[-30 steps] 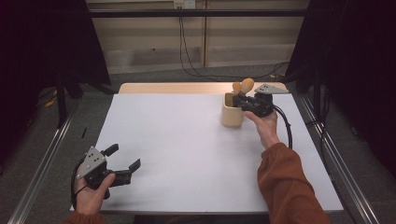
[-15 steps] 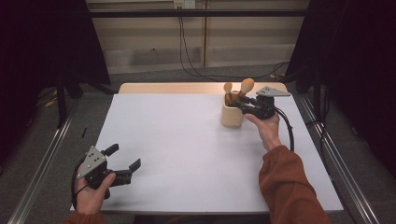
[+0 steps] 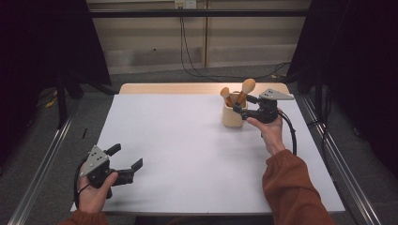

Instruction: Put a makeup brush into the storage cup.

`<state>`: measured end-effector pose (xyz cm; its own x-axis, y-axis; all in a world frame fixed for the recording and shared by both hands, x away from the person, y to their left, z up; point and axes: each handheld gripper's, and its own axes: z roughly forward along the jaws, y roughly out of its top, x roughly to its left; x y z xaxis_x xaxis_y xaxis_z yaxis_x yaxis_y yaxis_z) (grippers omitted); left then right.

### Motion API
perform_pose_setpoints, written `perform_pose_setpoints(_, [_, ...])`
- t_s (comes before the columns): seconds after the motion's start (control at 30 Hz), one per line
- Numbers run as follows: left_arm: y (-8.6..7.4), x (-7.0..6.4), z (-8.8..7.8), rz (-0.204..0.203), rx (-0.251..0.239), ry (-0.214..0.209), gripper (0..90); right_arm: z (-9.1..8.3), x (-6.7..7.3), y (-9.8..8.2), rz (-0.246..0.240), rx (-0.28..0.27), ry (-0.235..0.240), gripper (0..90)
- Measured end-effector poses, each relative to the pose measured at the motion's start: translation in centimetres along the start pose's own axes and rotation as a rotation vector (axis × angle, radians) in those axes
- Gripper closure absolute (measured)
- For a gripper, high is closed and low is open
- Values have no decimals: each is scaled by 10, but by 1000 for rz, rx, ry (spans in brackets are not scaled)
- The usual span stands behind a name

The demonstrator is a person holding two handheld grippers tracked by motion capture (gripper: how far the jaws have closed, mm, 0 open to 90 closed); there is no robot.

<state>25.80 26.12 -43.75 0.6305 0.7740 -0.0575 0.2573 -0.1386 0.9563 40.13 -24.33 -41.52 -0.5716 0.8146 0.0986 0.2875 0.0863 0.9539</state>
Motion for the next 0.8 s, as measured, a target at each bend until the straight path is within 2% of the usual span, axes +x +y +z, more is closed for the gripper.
perform_pose_setpoints(0.1, [0, 0, -2, 3, -3, -1, 20, -2, 1, 0, 13, 2, -2, 67])
perform_pose_setpoints(0.23, [-1, -1, -6, 6, -7, 0, 20, -7, 4, -1, 9, -6, -9, 6])
perform_pose_setpoints(0.3, [-1, -1, -7, 6, -8, 4, 20, -10, 5, -2, 15, -9, 1, 6])
perform_pose_setpoints(0.4, [-1, -1, -6, 4, -8, 0, 20, -12, 6, -4, 26, -3, -22, 1])
perform_pose_setpoints(0.47, [-1, 0, -5, 7, -6, -3, 20, -14, 7, -5, 31, -19, -22, 0])
perform_pose_setpoints(0.67, [0, 0, -4, 5, -10, -1, 20, -19, 12, -10, 18, -52, -74, 7])
perform_pose_setpoints(0.8, [0, -1, -4, 0, -12, -3, 20, -24, 18, -12, 18, -50, -94, 6])
